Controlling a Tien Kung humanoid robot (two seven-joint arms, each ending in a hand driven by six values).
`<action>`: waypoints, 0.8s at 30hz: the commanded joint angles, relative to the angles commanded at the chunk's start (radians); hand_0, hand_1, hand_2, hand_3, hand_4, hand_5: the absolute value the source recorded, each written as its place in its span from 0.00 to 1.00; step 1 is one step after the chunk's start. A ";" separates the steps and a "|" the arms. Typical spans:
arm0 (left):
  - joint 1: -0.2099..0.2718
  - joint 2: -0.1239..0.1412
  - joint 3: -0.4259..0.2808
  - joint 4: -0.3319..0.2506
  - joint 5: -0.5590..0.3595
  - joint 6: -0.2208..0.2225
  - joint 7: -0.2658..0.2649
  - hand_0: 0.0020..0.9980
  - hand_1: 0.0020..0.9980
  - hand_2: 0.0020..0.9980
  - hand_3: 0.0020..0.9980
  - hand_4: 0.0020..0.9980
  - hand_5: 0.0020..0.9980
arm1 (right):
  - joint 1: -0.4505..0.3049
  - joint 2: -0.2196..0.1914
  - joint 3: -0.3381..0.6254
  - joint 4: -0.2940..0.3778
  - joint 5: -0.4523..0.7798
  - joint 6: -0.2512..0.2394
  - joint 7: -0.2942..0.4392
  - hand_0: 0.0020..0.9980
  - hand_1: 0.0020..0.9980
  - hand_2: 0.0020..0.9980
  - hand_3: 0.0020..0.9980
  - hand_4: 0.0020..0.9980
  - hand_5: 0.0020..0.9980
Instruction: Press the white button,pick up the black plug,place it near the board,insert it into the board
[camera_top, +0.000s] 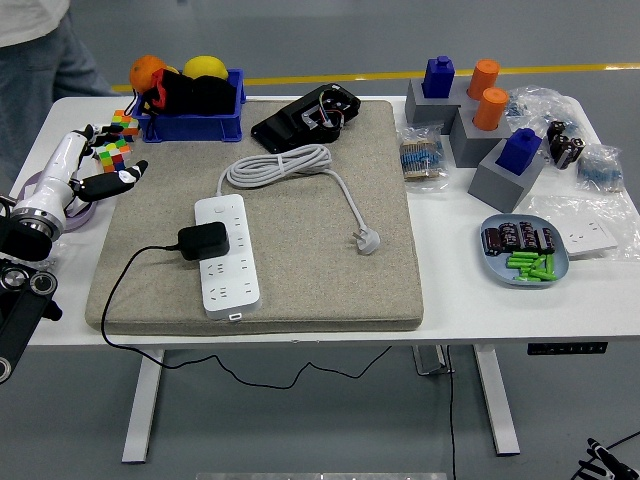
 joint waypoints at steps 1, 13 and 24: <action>0.001 0.000 0.004 -0.003 -0.002 -0.001 0.000 0.93 0.97 0.94 0.91 0.78 0.26 | 0.000 0.000 0.000 -0.001 -0.001 0.001 -0.001 0.72 0.60 0.55 0.66 0.74 0.49; 0.043 -0.033 -0.044 -0.049 -0.010 0.004 -0.033 0.93 0.97 0.93 0.91 0.79 0.25 | 0.000 0.000 -0.011 0.000 0.006 0.004 -0.001 0.72 0.60 0.55 0.66 0.74 0.49; 0.029 0.006 -0.015 -0.035 -0.028 -0.007 -0.033 0.93 0.96 0.92 0.90 0.80 0.24 | 0.004 -0.001 -0.026 0.003 0.020 0.006 -0.003 0.72 0.60 0.55 0.67 0.74 0.49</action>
